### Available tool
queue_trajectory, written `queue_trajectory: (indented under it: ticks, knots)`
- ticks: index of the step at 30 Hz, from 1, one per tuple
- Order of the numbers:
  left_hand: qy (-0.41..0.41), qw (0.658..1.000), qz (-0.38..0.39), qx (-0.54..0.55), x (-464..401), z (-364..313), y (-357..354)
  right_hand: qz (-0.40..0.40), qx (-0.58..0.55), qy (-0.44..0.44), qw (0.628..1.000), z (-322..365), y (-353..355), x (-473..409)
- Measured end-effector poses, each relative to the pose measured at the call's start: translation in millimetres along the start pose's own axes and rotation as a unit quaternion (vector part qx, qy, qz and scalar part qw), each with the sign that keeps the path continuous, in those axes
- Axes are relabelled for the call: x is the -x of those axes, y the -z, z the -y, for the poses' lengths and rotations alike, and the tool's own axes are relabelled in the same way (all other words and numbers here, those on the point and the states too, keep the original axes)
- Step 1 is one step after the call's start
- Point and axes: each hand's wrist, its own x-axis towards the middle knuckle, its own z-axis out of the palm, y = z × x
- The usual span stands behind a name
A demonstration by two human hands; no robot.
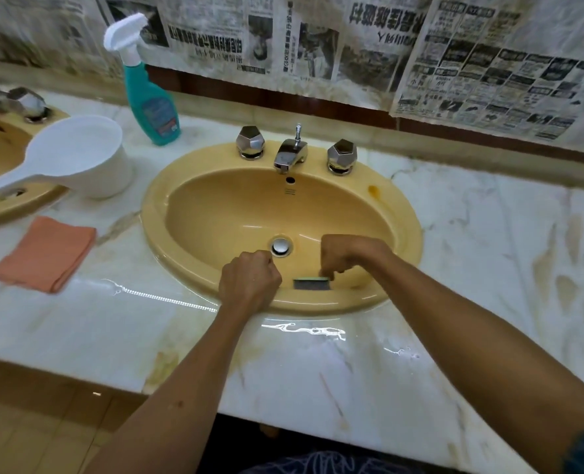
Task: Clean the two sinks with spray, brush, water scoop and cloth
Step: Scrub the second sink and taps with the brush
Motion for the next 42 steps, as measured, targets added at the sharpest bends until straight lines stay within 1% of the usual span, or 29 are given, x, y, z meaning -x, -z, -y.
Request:
queue_trajectory:
  ticks: [2, 4, 6, 7, 9, 13, 15, 17, 19, 21, 23, 26, 27, 29, 32, 33, 34, 35, 37, 39, 40, 42]
  knots:
    - [0.004, 1.000, 0.003, 0.000, 0, -1, 1, -0.005, -0.052, 0.038, 0.998, 9, 0, 5]
    - [0.010, 1.000, 0.008, -0.001, 1, -1, 2, 0.014, -0.057, 0.049, 0.997, 3, 12, 19]
    - [0.011, 1.000, 0.011, -0.003, 1, -1, 2, 0.023, -0.034, 0.017, 0.999, -13, 19, 35]
    - [0.012, 1.000, 0.012, -0.004, 1, -1, 2, 0.012, -0.021, -0.006, 1.000, -18, 19, 41]
    - [0.012, 1.000, 0.014, -0.004, 2, -2, 3, -0.042, -0.013, -0.030, 0.999, -14, 11, 48]
    - [0.002, 1.000, 0.020, 0.000, 3, -3, 6, -0.186, 0.022, 0.002, 0.982, 31, -24, 59]
    - [-0.006, 1.000, 0.022, 0.007, 3, -1, 5, -0.236, 0.043, 0.004, 0.971, 39, -40, 76]
    - [-0.015, 1.000, 0.027, 0.006, 2, 1, 4, -0.253, 0.049, -0.047, 0.965, 26, -51, 92]
    - [-0.019, 0.999, 0.032, 0.005, 0, 2, 3, -0.270, 0.019, -0.123, 0.955, 8, -57, 105]
    - [-0.019, 0.999, 0.036, 0.009, 0, 3, 2, -0.303, -0.001, -0.167, 0.938, 5, -64, 109]
    - [-0.025, 0.999, 0.045, 0.016, -1, 4, 1, -0.324, -0.020, -0.162, 0.932, 30, -76, 109]
    - [-0.044, 0.992, 0.112, 0.028, -8, 10, 3, -0.354, 0.007, -0.132, 0.926, 82, -115, 108]
    - [-0.047, 0.989, 0.138, 0.038, -11, 12, 5, -0.377, 0.012, -0.129, 0.917, 82, -129, 104]
    - [-0.052, 0.982, 0.173, 0.056, -14, 15, 10, -0.405, -0.002, -0.149, 0.902, 59, -152, 98]
    - [-0.077, 0.981, 0.171, 0.050, -12, 17, 12, -0.445, -0.050, -0.229, 0.865, 17, -166, 100]
    - [-0.089, 0.982, 0.162, 0.042, -10, 17, 12, -0.462, -0.051, -0.235, 0.854, 13, -168, 99]
    - [-0.100, 0.983, 0.151, 0.033, -8, 17, 11, -0.468, -0.045, -0.227, 0.853, 19, -169, 95]
    - [-0.110, 0.984, 0.141, 0.024, -6, 16, 10, -0.488, -0.032, -0.199, 0.849, 30, -172, 88]
    - [-0.125, 0.984, 0.129, 0.012, -4, 15, 8, -0.513, -0.011, -0.119, 0.850, 54, -178, 73]
    - [-0.135, 0.983, 0.124, 0.007, -3, 15, 7, -0.534, 0.011, -0.050, 0.844, 59, -184, 66]
    - [-0.139, 0.982, 0.123, 0.006, -3, 16, 6, -0.541, 0.021, -0.041, 0.840, 50, -182, 66]
    - [-0.149, 0.981, 0.125, -0.003, -3, 18, 7, -0.549, 0.037, -0.074, 0.832, 25, -180, 72]
